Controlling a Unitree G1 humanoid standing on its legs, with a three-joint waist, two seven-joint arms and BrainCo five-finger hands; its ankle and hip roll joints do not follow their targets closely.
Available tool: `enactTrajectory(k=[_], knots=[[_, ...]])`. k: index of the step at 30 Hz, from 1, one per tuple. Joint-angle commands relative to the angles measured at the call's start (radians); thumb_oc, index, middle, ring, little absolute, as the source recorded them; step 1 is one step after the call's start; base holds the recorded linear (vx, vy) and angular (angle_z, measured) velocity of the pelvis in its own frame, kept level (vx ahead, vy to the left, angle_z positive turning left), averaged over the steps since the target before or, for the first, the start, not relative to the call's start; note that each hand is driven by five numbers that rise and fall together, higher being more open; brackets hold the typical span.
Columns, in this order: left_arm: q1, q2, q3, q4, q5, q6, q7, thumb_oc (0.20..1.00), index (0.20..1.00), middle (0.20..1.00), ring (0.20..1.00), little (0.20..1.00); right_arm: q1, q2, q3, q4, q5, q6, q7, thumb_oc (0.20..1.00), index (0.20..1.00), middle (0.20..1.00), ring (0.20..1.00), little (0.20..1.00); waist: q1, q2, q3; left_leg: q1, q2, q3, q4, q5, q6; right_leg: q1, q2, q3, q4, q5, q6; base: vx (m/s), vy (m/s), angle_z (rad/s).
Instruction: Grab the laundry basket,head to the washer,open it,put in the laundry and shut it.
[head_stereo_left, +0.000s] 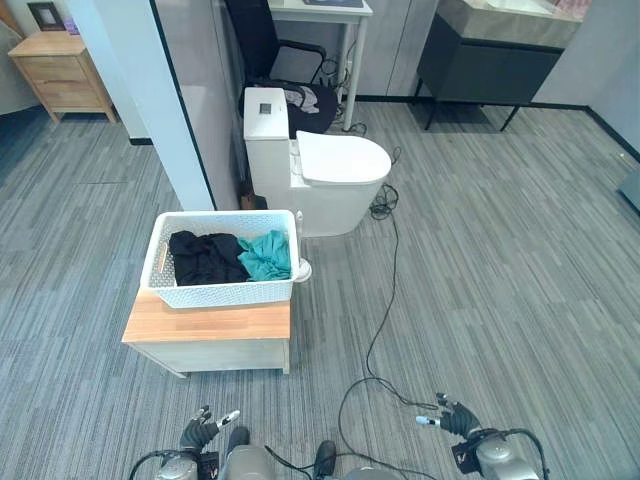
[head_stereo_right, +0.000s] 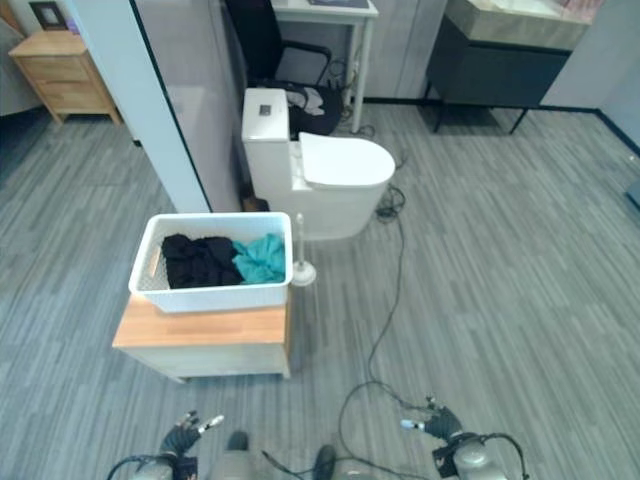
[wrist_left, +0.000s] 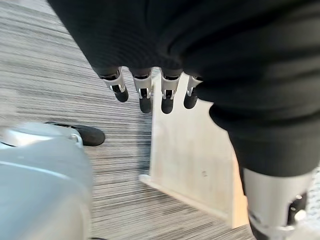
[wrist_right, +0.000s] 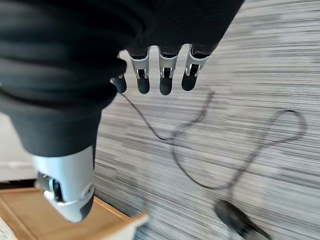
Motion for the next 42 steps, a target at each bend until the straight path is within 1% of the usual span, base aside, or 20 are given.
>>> enactTrajectory(k=[1,3,4,7,8,10,12,13,16,20,21,22,23,25,28,29,31,34,35,42], knots=[[0.020,0.032,-0.004,-0.026,-0.031,-0.034,0.024,1.000,1.000,1.000,1.000,1.000,0.011,-0.047,-0.025,-0.036,0.029,-0.031,-0.015,1.000,1.000,1.000,1.000,1.000,0.038,0.010,-0.023,0.024,-0.007,0.013,-0.031,0.063,0.048,-0.061,-0.111,0.057,0.177,-0.099,0.109,0.00,0.000,-0.25],[0.026,0.033,0.001,-0.035,-0.033,-0.038,0.027,1.000,1.000,1.000,1.000,1.000,0.019,-0.039,-0.033,-0.066,0.024,-0.036,-0.021,1.000,1.000,1.000,1.000,1.000,0.036,0.018,-0.033,0.025,-0.021,0.016,-0.012,0.054,0.048,-0.047,-0.130,0.063,0.176,-0.102,0.119,0.21,0.333,-0.23],[0.025,0.041,-0.014,-0.032,-0.012,-0.035,0.024,1.000,1.000,1.000,1.000,1.000,0.020,-0.030,-0.038,-0.070,0.018,-0.029,-0.015,1.000,1.000,1.000,1.000,1.000,0.044,0.017,-0.029,0.023,-0.069,0.040,0.048,0.007,0.066,-0.025,-0.185,0.083,0.167,-0.084,0.149,0.36,0.663,-0.01],[0.033,0.057,-0.007,-0.081,0.015,-0.037,0.037,1.000,1.000,1.000,1.000,1.000,0.025,-0.004,-0.035,-0.043,-0.010,-0.011,-0.006,1.000,1.000,1.000,1.000,1.000,0.060,0.014,-0.039,0.012,-0.144,0.069,0.078,-0.052,0.114,-0.041,-0.269,0.105,0.157,-0.041,0.200,0.19,0.499,-0.22],[0.033,0.057,-0.007,-0.081,0.015,-0.037,0.037,1.000,1.000,1.000,1.000,1.000,0.025,-0.004,-0.035,-0.043,-0.010,-0.011,-0.006,1.000,1.000,1.000,1.000,1.000,0.060,0.013,-0.040,0.011,-0.144,0.069,0.078,-0.053,0.114,-0.042,-0.269,0.106,0.157,-0.041,0.200,0.08,0.386,-0.25],[0.040,0.088,0.022,-0.168,0.042,-0.037,0.062,1.000,1.000,1.000,1.000,1.000,0.007,0.019,-0.044,-0.032,0.026,-0.011,-0.002,1.000,1.000,1.000,1.000,1.000,0.068,0.009,-0.035,0.021,-0.169,0.098,0.077,-0.077,0.142,-0.088,-0.297,0.095,0.198,-0.004,0.207,0.05,0.301,-0.16],[0.051,0.100,0.042,-0.223,0.049,-0.034,0.070,1.000,1.000,1.000,1.000,1.000,0.000,0.018,-0.046,-0.047,0.032,-0.010,-0.002,1.000,1.000,1.000,1.000,1.000,0.076,0.007,-0.035,0.024,-0.170,0.110,0.073,-0.085,0.148,-0.101,-0.302,0.068,0.210,0.001,0.208,0.06,0.170,-0.39],[0.062,0.133,0.104,-0.329,0.065,-0.036,0.111,1.000,1.000,1.000,1.000,1.000,-0.014,0.012,-0.069,-0.102,0.060,-0.010,-0.010,1.000,1.000,1.000,1.000,1.000,0.073,0.002,-0.028,0.037,-0.170,0.124,0.060,-0.088,0.153,-0.134,-0.293,0.037,0.206,0.031,0.205,0.07,0.121,-0.55],[0.059,0.165,0.174,-0.437,0.089,-0.034,0.154,1.000,1.000,1.000,1.000,1.000,-0.039,-0.011,-0.109,-0.172,0.101,-0.017,-0.036,1.000,1.000,1.000,1.000,1.000,0.062,0.003,0.002,0.031,-0.176,0.118,0.061,-0.089,0.157,-0.189,-0.266,0.069,0.181,0.051,0.206,0.00,0.057,-0.22],[-0.050,0.233,0.259,-0.568,0.225,0.006,0.233,1.000,1.000,1.000,1.000,1.000,-0.119,-0.096,-0.185,-0.323,0.103,-0.018,-0.078,1.000,1.000,1.000,1.000,1.000,0.058,-0.005,0.051,-0.036,-0.199,0.094,0.082,-0.094,0.155,-0.215,-0.247,0.121,0.130,0.065,0.206,-0.07,0.010,0.12],[-0.089,0.259,0.262,-0.594,0.266,0.023,0.251,1.000,1.000,1.000,1.000,1.000,-0.157,-0.118,-0.187,-0.346,0.101,-0.019,-0.089,1.000,1.000,1.000,1.000,1.000,0.063,-0.006,0.068,-0.063,-0.200,0.090,0.094,-0.098,0.152,-0.227,-0.249,0.116,0.128,0.075,0.206,-0.31,-0.089,0.38],[-0.171,0.300,0.267,-0.640,0.301,0.039,0.261,1.000,1.000,1.000,1.000,1.000,-0.250,-0.157,-0.173,-0.367,0.102,-0.010,-0.103,1.000,1.000,1.000,1.000,1.000,0.077,-0.015,0.088,-0.126,-0.198,0.089,0.108,-0.091,0.146,-0.240,-0.257,0.077,0.095,0.101,0.207,-0.24,-0.079,0.35],[-0.175,0.300,0.267,-0.640,0.301,0.040,0.261,1.000,1.000,1.000,1.000,1.000,-0.255,-0.157,-0.174,-0.365,0.102,-0.010,-0.103,1.000,1.000,1.000,1.000,1.000,0.075,-0.017,0.088,-0.133,-0.200,0.088,0.109,-0.085,0.147,-0.245,-0.259,0.075,0.092,0.107,0.207,-0.23,-0.094,0.32],[-0.282,0.356,0.244,-0.636,0.313,0.057,0.270,1.000,1.000,1.000,1.000,1.000,-0.340,-0.193,-0.148,-0.387,0.104,-0.003,-0.115,1.000,1.000,1.000,1.000,1.000,0.081,-0.023,0.102,-0.177,-0.194,0.080,0.122,-0.077,0.141,-0.272,-0.247,0.068,0.084,0.107,0.202,-0.12,-0.068,0.13],[-0.553,0.489,0.134,-0.528,0.305,0.118,0.279,1.000,1.000,1.000,1.000,1.000,-0.544,-0.249,-0.055,-0.379,0.125,0.030,-0.131,1.000,1.000,1.000,1.000,1.000,0.079,-0.033,0.143,-0.245,-0.183,0.063,0.132,-0.045,0.127,-0.328,-0.243,0.058,0.081,0.117,0.195,-0.13,-0.070,-0.03],[-0.573,0.494,0.126,-0.515,0.302,0.115,0.280,1.000,1.000,1.000,1.000,1.000,-0.556,-0.250,-0.057,-0.371,0.127,0.028,-0.132,1.000,1.000,1.000,1.000,1.000,0.078,-0.035,0.147,-0.252,-0.184,0.060,0.132,-0.041,0.127,-0.334,-0.244,0.055,0.082,0.118,0.194,-0.12,-0.056,-0.02],[-0.802,0.571,-0.012,-0.389,0.261,0.151,0.271,1.000,1.000,1.000,1.000,1.000,-0.736,-0.286,0.036,-0.318,0.153,0.055,-0.144,1.000,1.000,1.000,1.000,1.000,0.077,-0.031,0.182,-0.286,-0.170,0.050,0.129,-0.021,0.112,-0.368,-0.236,0.046,0.083,0.116,0.192,-0.10,-0.060,0.11],[-0.926,0.598,-0.083,-0.317,0.252,0.167,0.278,1.000,1.000,1.000,1.000,1.000,-0.827,-0.289,0.082,-0.278,0.169,0.066,-0.151,1.000,1.000,1.000,1.000,1.000,0.075,-0.033,0.203,-0.304,-0.166,0.045,0.119,0.001,0.106,-0.391,-0.235,0.040,0.085,0.120,0.191,-0.07,-0.045,0.21],[-1.027,0.598,-0.141,-0.268,0.224,0.172,0.287,1.000,1.000,1.000,1.000,1.000,-0.899,-0.286,0.122,-0.246,0.194,0.068,-0.165,1.000,1.000,1.000,1.000,1.000,0.073,-0.029,0.225,-0.316,-0.161,0.042,0.110,0.015,0.099,-0.405,-0.232,0.034,0.085,0.122,0.190,-0.06,-0.054,0.14],[-1.340,0.614,-0.361,0.026,0.085,0.136,0.263,1.000,1.000,1.000,1.000,1.000,-1.122,-0.280,0.260,-0.084,0.293,0.074,-0.160,1.000,1.000,1.000,1.000,1.000,0.075,-0.012,0.280,-0.349,-0.153,0.037,0.082,0.054,0.079,-0.450,-0.225,0.020,0.093,0.127,0.188,-0.04,-0.043,0.11]])
